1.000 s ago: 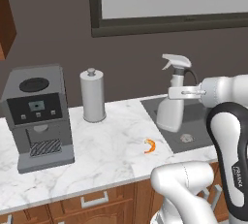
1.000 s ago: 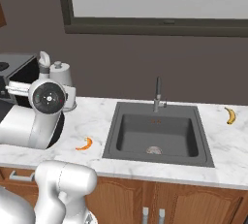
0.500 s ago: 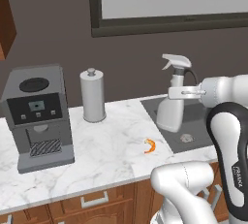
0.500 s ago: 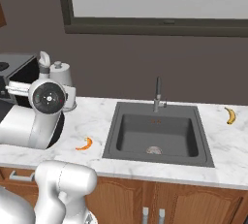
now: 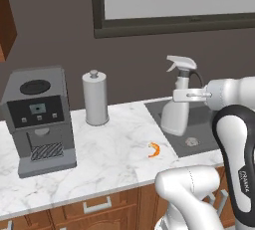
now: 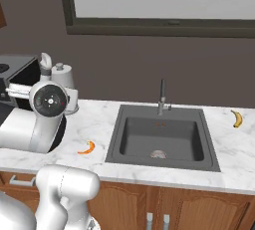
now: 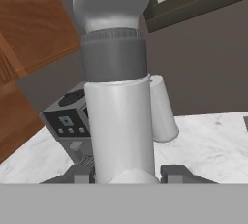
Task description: Open the cabinet. Pick the spray and place it next to the sink. Then close the cabinet.
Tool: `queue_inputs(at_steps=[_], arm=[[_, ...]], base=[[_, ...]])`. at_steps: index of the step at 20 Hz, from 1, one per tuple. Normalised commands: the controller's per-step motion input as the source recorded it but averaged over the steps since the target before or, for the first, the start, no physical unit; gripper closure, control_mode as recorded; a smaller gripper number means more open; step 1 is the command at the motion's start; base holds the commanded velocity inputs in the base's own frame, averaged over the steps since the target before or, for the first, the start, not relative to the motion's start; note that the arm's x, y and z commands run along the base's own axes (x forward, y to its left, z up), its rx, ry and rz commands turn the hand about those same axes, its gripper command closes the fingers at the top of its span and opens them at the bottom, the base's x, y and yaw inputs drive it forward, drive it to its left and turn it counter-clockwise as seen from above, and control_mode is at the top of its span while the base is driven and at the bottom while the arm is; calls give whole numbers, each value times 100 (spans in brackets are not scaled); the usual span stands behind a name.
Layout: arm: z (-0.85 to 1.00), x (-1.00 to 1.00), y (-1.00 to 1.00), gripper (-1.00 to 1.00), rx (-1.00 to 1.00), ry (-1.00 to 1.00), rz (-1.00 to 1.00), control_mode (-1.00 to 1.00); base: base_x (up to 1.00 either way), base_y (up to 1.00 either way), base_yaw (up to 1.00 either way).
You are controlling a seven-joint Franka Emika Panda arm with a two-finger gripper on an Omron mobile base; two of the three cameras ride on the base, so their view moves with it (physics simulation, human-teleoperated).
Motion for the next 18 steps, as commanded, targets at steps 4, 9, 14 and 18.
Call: queue_inputs(at_steps=[4, 9, 14, 18], arm=[[0, 0, 0, 100, 0, 0, 0, -100], [0, -2, 0, 100, 0, 0, 0, -100], [-16, 30, -4, 100, -1, 17, -1, -100], [-22, 51, -10, 100, -1, 16, 2, -100]], base=[[0, 0, 0], [0, 0, 0], [0, 0, 0], [0, 0, 0]])
